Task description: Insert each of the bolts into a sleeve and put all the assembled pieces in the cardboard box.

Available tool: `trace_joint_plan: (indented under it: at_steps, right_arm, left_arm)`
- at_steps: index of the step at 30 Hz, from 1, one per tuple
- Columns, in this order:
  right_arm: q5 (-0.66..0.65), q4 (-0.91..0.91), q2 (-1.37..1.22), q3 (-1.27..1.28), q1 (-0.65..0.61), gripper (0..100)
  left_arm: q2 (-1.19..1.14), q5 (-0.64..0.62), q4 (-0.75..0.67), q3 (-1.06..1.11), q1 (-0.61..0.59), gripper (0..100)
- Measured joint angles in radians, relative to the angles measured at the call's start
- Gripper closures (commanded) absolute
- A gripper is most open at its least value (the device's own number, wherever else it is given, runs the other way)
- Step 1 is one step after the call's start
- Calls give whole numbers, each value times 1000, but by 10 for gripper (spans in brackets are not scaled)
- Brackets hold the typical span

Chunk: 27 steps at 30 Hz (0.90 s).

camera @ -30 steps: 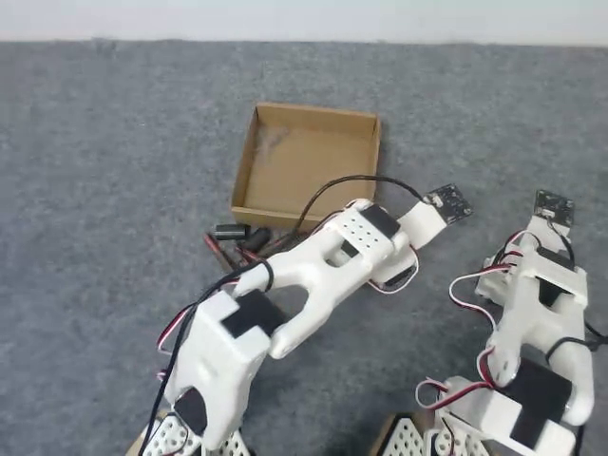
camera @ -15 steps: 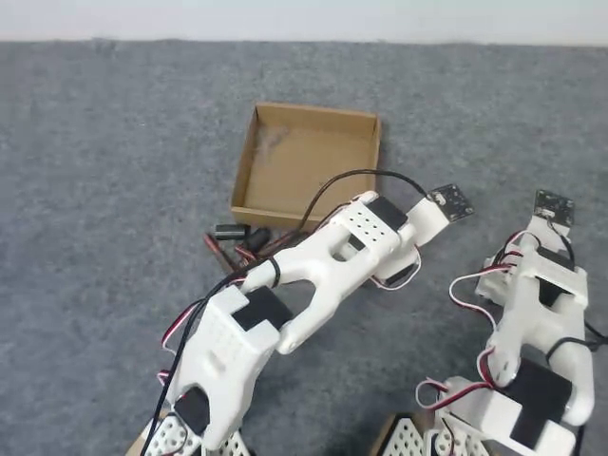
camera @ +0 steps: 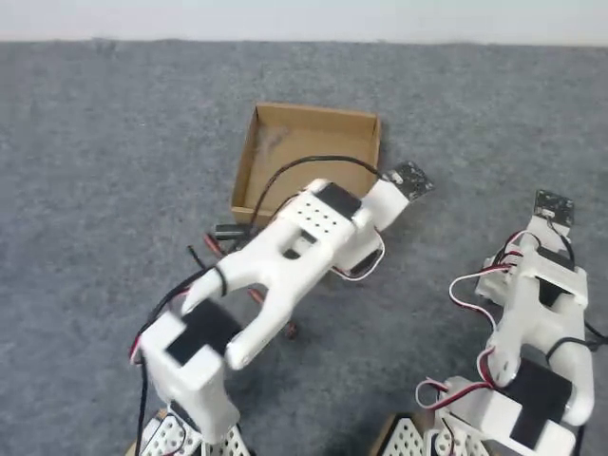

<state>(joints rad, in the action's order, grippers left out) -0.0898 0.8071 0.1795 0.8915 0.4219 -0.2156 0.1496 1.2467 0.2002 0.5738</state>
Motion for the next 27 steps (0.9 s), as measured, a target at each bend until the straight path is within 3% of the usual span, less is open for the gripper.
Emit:
trace_joint_plan:
  at_steps: [5,11,20,27]
  right_arm:
    - [0,0,0,0,0,991]
    - [0,0,0,0,0,991]
    - [0,0,0,3,0,991]
    - [0,-6,0,3,0,991]
  left_arm:
    - [143,0,0,87,-34,990]
    - [282,-54,-87,235,-169,990]
    - [442,-322,-203,390,-456,990]
    - [535,-385,-321,571,-715,989]
